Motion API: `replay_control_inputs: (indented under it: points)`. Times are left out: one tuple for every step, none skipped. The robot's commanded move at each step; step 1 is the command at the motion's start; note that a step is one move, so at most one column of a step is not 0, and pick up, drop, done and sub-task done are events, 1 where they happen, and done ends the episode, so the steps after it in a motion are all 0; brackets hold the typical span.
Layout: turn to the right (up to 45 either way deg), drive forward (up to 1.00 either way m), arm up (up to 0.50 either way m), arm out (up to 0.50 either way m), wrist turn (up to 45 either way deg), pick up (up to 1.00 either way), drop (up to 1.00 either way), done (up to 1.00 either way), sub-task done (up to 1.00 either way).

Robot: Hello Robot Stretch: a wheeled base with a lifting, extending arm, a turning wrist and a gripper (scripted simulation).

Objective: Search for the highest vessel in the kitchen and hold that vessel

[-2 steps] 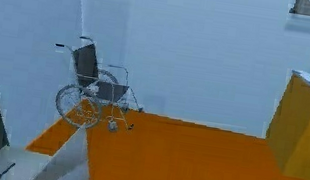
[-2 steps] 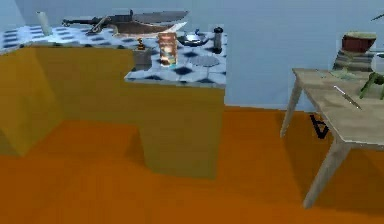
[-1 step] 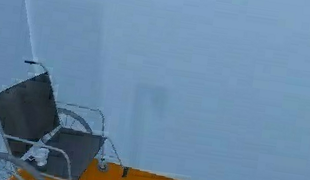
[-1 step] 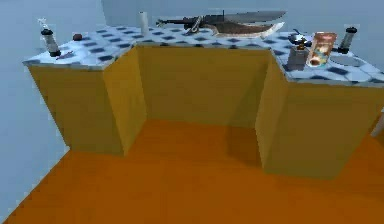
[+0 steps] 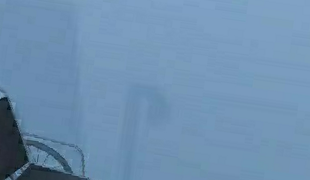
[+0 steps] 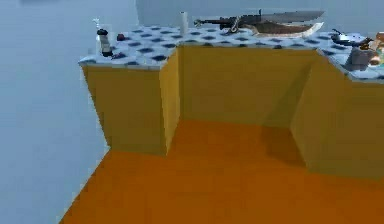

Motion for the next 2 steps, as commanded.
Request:
replay_control_inputs:
  points:
    - [-45.0, 0.0, 0.0, 0.0, 0.0, 0.0, 0.0, 0.0, 0.0]
    - [-3.0, 0.0, 0.0, 0.0, 0.0, 0.0, 0.0, 0.0, 0.0]
